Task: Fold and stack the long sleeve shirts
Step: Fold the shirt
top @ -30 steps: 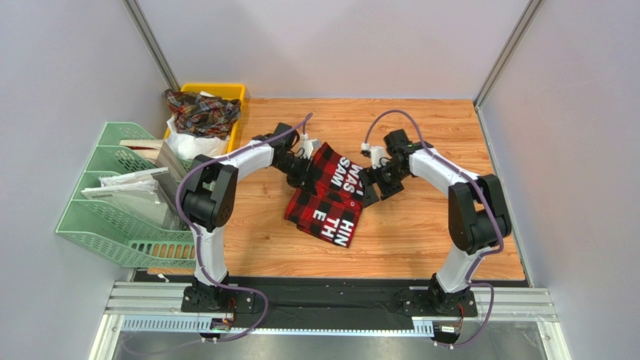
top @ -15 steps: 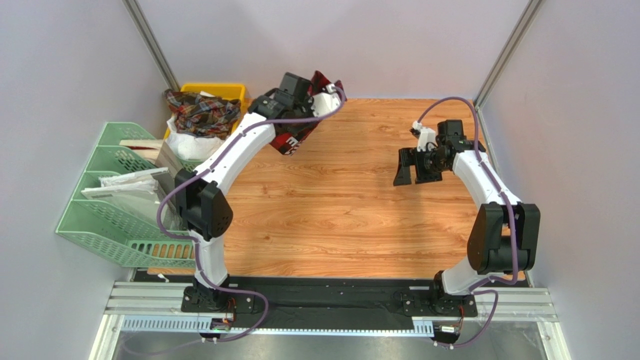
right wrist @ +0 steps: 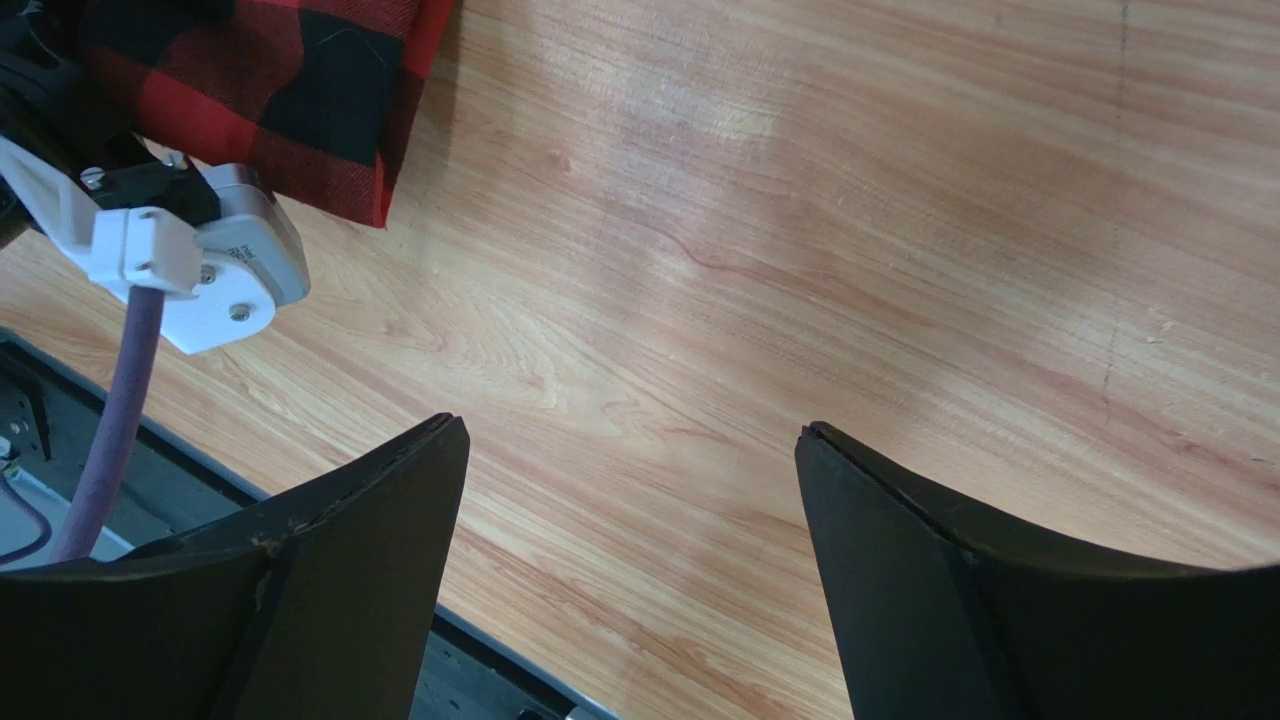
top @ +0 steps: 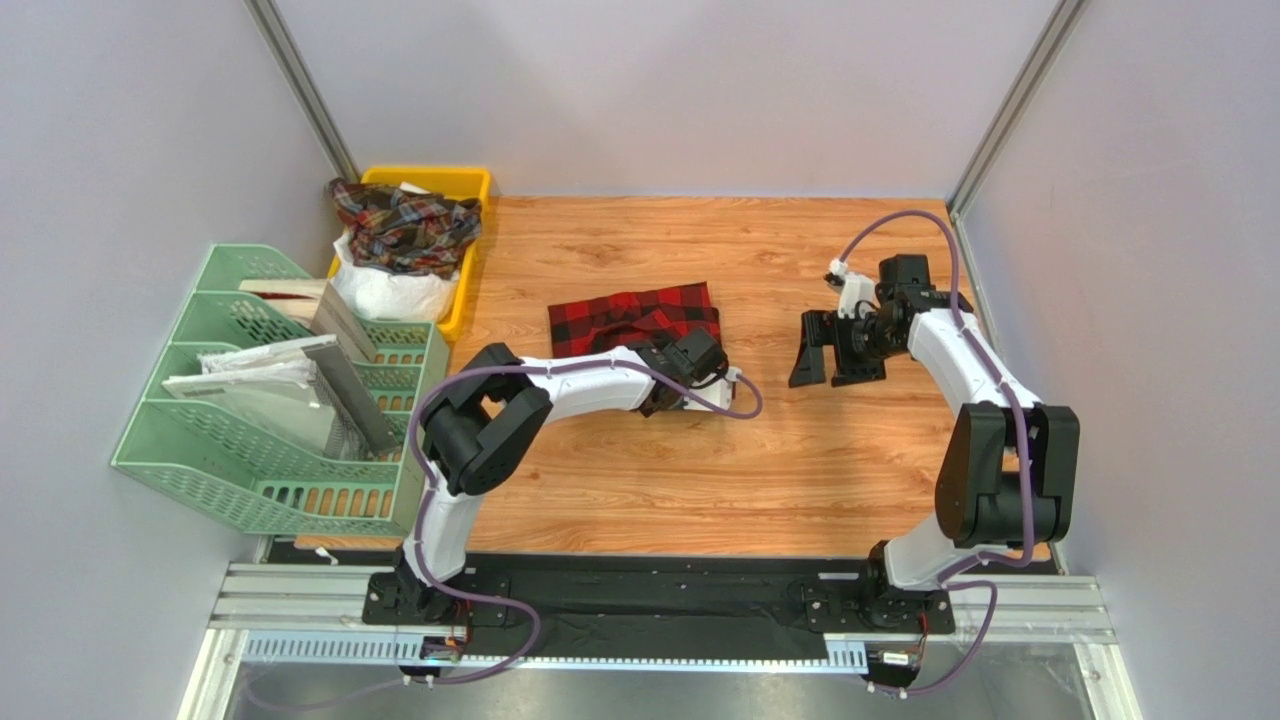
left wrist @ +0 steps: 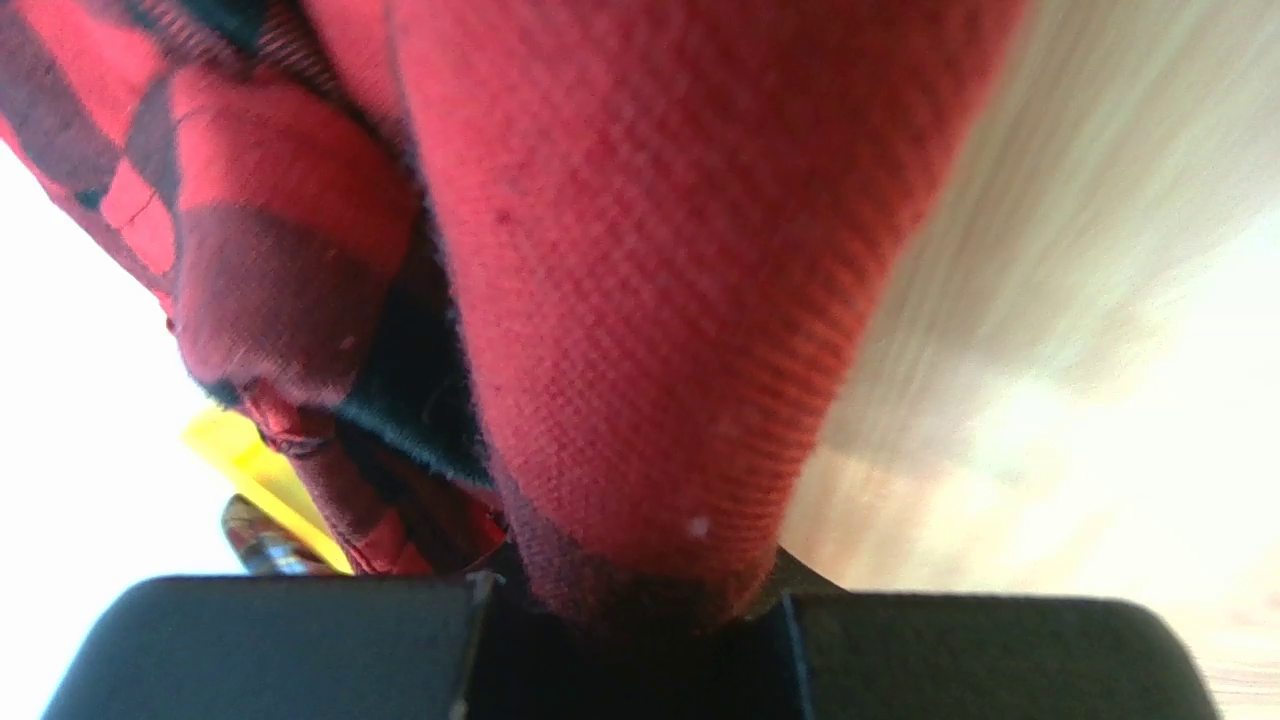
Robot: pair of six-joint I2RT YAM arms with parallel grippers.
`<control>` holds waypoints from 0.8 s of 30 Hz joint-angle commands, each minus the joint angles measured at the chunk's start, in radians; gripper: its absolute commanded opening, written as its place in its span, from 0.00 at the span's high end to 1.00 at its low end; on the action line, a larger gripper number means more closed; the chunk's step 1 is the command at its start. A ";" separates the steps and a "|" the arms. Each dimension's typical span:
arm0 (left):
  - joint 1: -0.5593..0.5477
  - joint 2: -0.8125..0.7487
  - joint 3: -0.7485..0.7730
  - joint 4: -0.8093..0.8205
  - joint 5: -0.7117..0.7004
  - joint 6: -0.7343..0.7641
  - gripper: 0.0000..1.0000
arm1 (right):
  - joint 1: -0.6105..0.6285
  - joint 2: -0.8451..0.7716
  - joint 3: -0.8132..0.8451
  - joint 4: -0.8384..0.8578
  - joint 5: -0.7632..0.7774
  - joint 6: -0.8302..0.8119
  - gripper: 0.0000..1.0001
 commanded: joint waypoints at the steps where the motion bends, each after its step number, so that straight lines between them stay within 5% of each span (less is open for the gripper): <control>1: -0.046 -0.028 0.060 -0.087 0.054 -0.197 0.83 | -0.005 -0.022 -0.003 0.009 -0.050 0.010 0.13; 3: -0.055 -0.028 0.121 -0.189 0.131 -0.273 0.63 | -0.005 -0.013 0.001 0.008 -0.067 0.022 0.12; 4: -0.058 -0.038 0.167 -0.228 0.165 -0.295 0.31 | -0.005 -0.013 0.003 0.008 -0.068 0.024 0.12; 5: -0.057 -0.046 0.196 -0.312 0.198 -0.333 0.29 | -0.005 -0.013 0.003 0.005 -0.073 0.027 0.12; 11: -0.046 -0.219 0.348 -0.518 0.432 -0.340 0.27 | -0.005 -0.056 -0.048 -0.003 -0.139 0.067 0.12; 14: 0.047 -0.247 0.367 -0.549 0.494 -0.284 0.32 | -0.005 -0.084 -0.098 0.017 -0.205 0.110 0.13; 18: 0.269 -0.195 0.367 -0.553 0.582 -0.151 0.43 | 0.011 -0.119 -0.175 0.078 -0.308 0.173 0.16; 24: 0.379 -0.034 0.367 -0.431 0.536 -0.014 0.55 | 0.014 -0.110 -0.215 0.097 -0.337 0.174 0.25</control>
